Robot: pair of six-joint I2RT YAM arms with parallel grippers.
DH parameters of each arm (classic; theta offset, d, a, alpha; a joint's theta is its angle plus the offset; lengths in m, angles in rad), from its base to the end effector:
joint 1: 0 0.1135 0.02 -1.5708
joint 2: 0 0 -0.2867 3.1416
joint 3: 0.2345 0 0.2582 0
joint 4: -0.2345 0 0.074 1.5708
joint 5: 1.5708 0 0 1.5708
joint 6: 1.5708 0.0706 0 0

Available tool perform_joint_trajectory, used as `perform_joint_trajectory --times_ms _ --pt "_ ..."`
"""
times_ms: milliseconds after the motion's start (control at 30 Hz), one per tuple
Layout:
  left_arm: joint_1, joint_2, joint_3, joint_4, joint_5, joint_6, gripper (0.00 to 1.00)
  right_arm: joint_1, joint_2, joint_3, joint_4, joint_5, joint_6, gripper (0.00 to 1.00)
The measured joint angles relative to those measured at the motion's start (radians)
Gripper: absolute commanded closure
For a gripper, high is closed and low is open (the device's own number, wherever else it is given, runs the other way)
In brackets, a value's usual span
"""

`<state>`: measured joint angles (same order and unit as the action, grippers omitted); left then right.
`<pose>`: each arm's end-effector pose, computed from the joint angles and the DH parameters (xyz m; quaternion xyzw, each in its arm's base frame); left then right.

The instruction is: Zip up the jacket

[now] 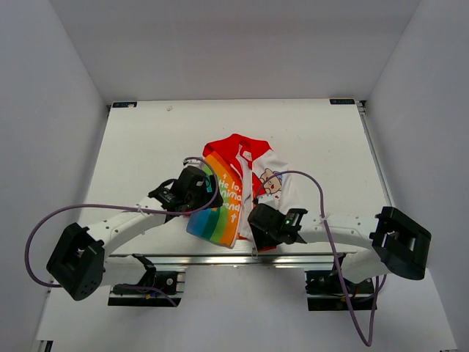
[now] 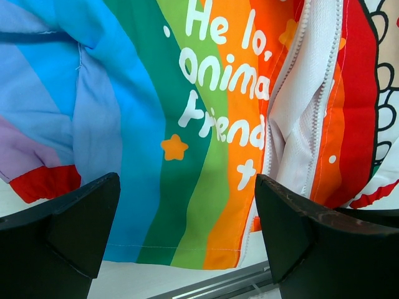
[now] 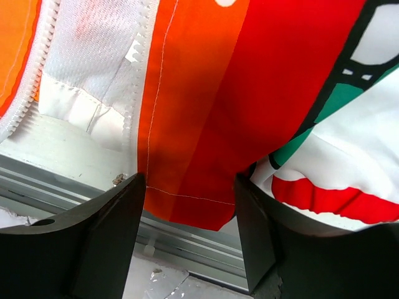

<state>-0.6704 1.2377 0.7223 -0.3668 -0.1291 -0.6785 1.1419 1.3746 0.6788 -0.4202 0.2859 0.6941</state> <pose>0.2140 -0.1581 0.2017 -0.0256 0.9393 -0.1629 0.3010 0.1252 0.2260 0.1524 -0.1828 0.9474 0.0930 0.2458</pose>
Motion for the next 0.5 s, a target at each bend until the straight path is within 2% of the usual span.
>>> perform_joint_trajectory --times_ms 267,500 --pt "0.0 -0.002 -0.005 0.0 0.002 -0.002 0.02 0.029 0.002 0.007 -0.021 0.035 0.018 0.34" --pt "0.0 -0.002 -0.01 0.002 0.011 -0.002 0.02 0.115 0.048 0.09 -0.087 0.091 0.066 0.34"
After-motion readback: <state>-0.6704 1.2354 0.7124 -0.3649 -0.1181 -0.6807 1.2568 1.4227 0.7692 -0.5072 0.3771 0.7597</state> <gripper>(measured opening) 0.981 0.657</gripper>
